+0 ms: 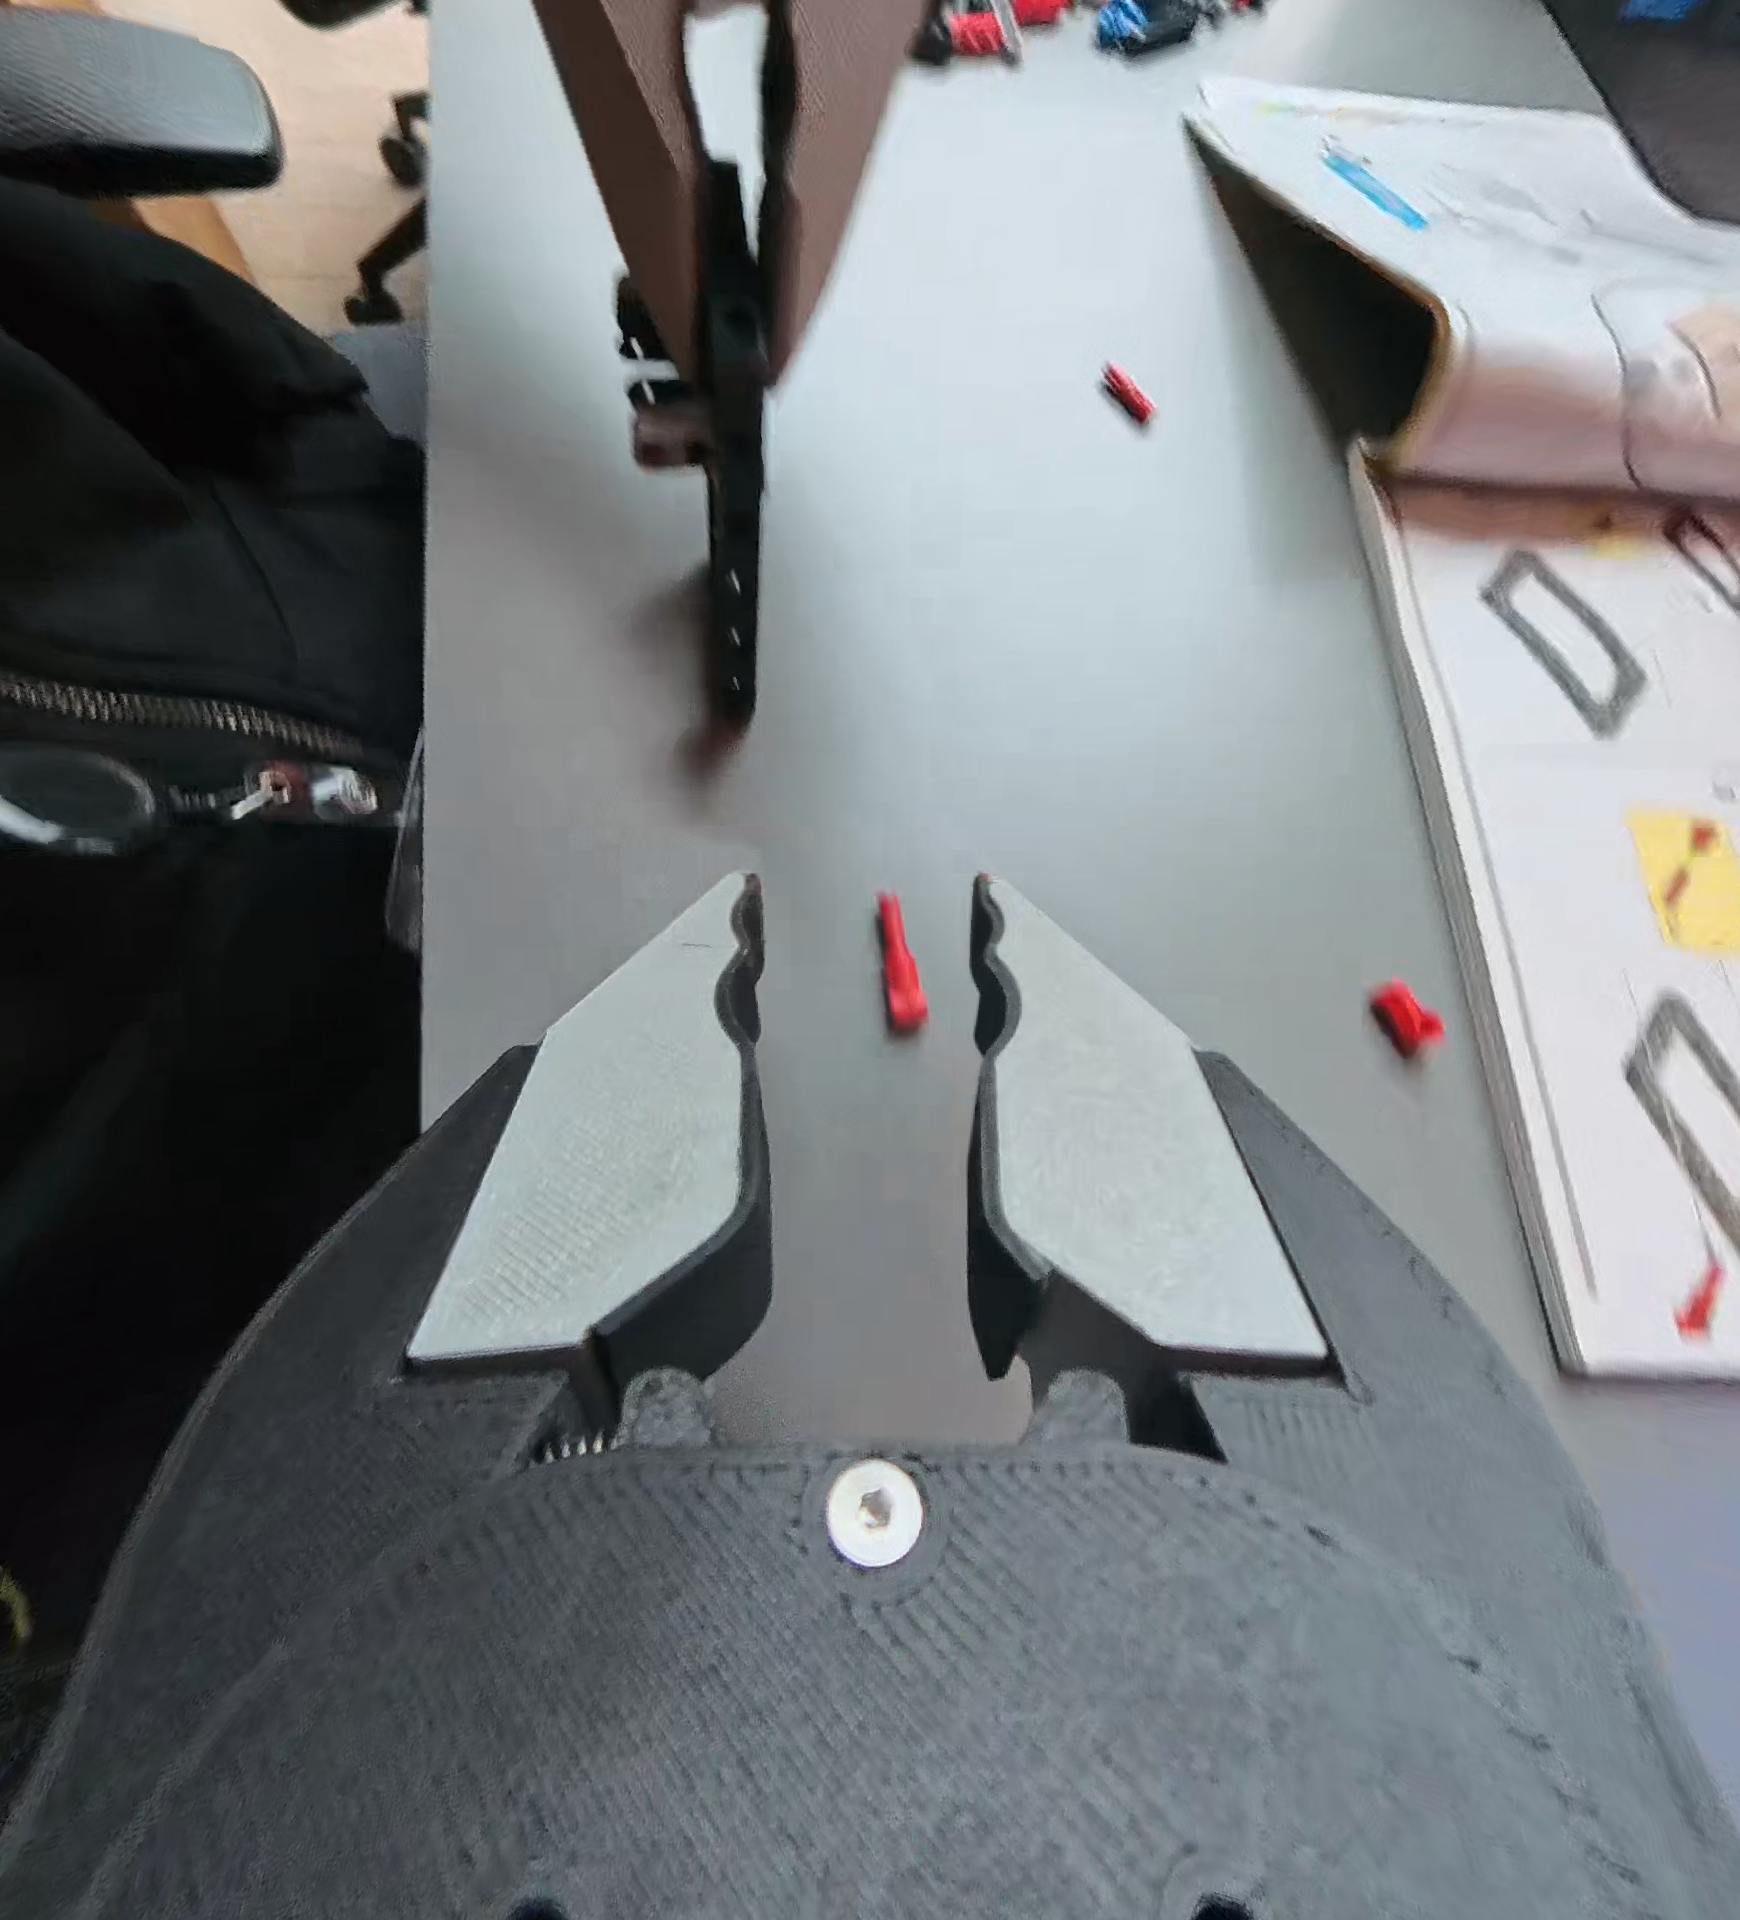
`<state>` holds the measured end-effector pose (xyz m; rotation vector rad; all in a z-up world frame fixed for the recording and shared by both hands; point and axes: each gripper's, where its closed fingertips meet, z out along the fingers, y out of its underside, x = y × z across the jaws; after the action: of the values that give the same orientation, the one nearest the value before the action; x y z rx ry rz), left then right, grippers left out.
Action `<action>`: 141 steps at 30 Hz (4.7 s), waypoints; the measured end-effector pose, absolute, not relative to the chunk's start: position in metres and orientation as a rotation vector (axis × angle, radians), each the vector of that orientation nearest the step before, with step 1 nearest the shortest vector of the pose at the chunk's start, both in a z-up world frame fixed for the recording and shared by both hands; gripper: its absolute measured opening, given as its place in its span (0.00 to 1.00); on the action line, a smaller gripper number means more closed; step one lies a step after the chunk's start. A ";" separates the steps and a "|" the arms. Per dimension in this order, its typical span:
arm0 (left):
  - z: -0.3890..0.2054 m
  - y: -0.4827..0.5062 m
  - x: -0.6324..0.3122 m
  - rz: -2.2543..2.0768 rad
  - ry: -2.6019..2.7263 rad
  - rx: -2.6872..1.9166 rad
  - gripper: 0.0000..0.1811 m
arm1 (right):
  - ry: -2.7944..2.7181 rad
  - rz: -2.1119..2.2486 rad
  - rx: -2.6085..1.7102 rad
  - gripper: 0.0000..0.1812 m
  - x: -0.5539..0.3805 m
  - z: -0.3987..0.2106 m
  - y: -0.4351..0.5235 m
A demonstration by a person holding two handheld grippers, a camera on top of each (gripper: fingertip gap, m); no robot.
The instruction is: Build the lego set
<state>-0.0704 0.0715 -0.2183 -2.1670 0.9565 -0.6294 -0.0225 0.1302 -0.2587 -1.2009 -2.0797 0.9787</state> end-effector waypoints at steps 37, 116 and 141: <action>-0.211 0.072 -0.067 -0.690 0.916 -2.126 0.15 | -2.003 0.932 -1.037 0.03 -0.038 -0.257 0.126; -0.168 0.084 -0.035 -0.607 0.978 -1.840 0.02 | -1.751 1.203 -0.829 0.11 -0.029 -0.158 0.091; -0.147 0.076 -0.021 -0.769 0.899 -1.680 0.02 | -1.676 1.211 -0.694 0.03 -0.030 -0.142 0.073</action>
<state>-0.0209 0.0758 -0.1475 -1.6805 0.8993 -0.7687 -0.0301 0.0727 -0.1417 -0.6941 -1.6756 1.2115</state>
